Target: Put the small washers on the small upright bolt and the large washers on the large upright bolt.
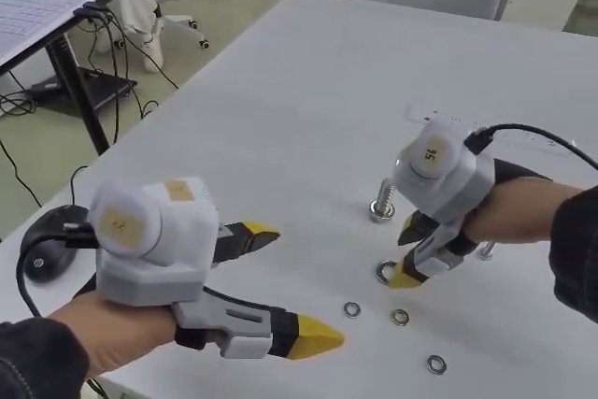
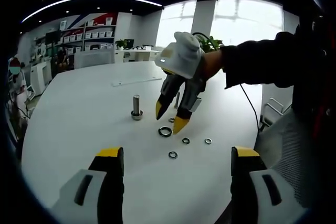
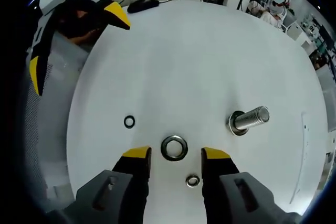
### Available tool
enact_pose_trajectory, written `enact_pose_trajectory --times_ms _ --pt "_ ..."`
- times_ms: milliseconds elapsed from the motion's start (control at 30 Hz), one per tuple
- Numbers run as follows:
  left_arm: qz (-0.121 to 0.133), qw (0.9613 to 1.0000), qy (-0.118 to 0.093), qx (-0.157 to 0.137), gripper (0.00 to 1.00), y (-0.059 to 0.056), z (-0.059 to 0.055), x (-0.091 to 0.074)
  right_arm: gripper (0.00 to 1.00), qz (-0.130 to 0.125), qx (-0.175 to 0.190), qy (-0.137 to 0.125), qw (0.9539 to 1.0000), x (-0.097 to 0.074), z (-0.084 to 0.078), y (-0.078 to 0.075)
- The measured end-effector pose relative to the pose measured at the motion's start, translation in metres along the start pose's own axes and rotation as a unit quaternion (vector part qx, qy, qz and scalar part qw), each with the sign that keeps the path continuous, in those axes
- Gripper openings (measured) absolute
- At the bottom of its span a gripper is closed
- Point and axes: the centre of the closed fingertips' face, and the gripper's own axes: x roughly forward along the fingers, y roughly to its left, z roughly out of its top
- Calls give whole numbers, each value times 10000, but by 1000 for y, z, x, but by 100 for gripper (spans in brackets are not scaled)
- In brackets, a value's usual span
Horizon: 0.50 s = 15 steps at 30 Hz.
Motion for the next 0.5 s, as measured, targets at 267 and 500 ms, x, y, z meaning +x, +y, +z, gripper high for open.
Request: enact_pose_trajectory --times_ms 267,500 --pt "-7 10000 -8 -6 84 0 0 0 38 24 20 84 10000 9 -3 -2" --pt "4 10000 -22 -20 83 0 1 -1 34 -43 -65 231 9997 12 -7 -3"
